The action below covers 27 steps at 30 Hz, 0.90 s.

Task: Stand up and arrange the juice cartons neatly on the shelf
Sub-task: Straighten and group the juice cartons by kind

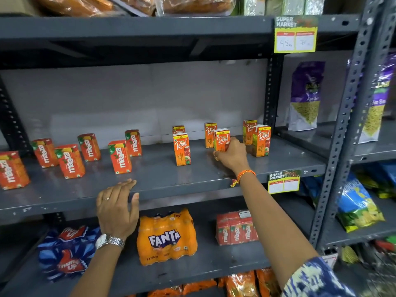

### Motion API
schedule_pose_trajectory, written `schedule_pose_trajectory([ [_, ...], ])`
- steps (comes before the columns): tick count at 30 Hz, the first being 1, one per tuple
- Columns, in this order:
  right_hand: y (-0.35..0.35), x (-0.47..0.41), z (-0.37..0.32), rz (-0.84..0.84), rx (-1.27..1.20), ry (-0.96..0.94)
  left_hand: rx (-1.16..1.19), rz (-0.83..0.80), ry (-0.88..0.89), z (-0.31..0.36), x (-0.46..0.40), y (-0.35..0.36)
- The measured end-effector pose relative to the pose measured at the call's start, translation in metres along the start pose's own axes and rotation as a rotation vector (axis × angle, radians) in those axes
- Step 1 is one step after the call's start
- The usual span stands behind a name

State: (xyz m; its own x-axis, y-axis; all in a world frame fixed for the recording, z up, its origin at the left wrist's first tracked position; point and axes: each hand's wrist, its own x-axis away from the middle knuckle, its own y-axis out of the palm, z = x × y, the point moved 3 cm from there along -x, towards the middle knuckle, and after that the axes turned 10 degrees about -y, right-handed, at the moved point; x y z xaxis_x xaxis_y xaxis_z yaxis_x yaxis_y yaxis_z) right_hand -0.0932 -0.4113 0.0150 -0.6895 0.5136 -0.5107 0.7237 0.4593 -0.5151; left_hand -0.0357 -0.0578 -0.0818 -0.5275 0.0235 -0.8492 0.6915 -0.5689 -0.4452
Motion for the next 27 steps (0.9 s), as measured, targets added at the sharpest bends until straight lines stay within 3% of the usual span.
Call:
schedule_pose_trajectory([
  [22,-0.003,0.006,-0.001,0.0,-0.063,-0.013,0.002,-0.002,0.0,-0.001,0.0,0.0],
  [24,-0.01,0.011,-0.002,0.073,-0.11,-0.045,0.003,0.012,0.003,-0.001,0.001,0.001],
  [27,-0.031,0.023,0.0,0.414,-0.151,-0.128,0.005,0.033,0.007,0.0,0.0,0.002],
])
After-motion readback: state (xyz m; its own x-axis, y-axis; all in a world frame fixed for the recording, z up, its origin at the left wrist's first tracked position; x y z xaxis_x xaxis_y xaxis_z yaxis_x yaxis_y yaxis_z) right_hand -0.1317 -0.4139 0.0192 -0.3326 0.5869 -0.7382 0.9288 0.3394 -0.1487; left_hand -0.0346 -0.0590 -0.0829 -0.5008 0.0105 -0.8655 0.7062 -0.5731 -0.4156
